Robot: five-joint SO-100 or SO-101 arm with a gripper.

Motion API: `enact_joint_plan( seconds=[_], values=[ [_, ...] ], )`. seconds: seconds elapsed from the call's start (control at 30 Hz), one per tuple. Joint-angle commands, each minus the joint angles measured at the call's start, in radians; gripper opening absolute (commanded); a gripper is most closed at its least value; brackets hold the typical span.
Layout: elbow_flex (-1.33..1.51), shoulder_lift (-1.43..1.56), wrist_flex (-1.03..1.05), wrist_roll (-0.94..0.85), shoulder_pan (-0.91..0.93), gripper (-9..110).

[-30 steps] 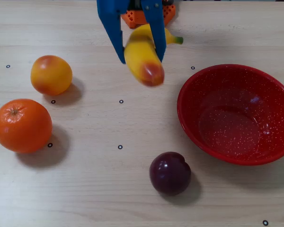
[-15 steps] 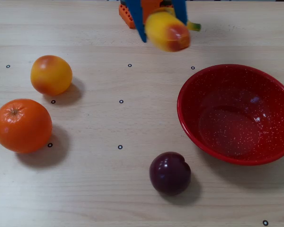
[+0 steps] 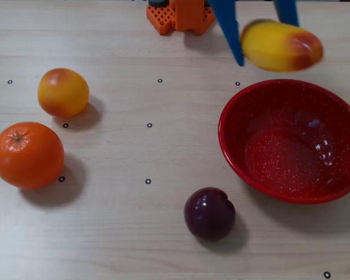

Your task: Put banana in the red bowl.

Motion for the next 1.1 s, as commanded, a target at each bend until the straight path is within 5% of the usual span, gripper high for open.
enact_joint_plan(
  seconds=[0.0,1.07],
  values=[
    [-0.187,-0.014,0.002,0.044,-0.034,0],
    [-0.383,-0.489,-0.002,0.143,-0.124,0]
  ],
)
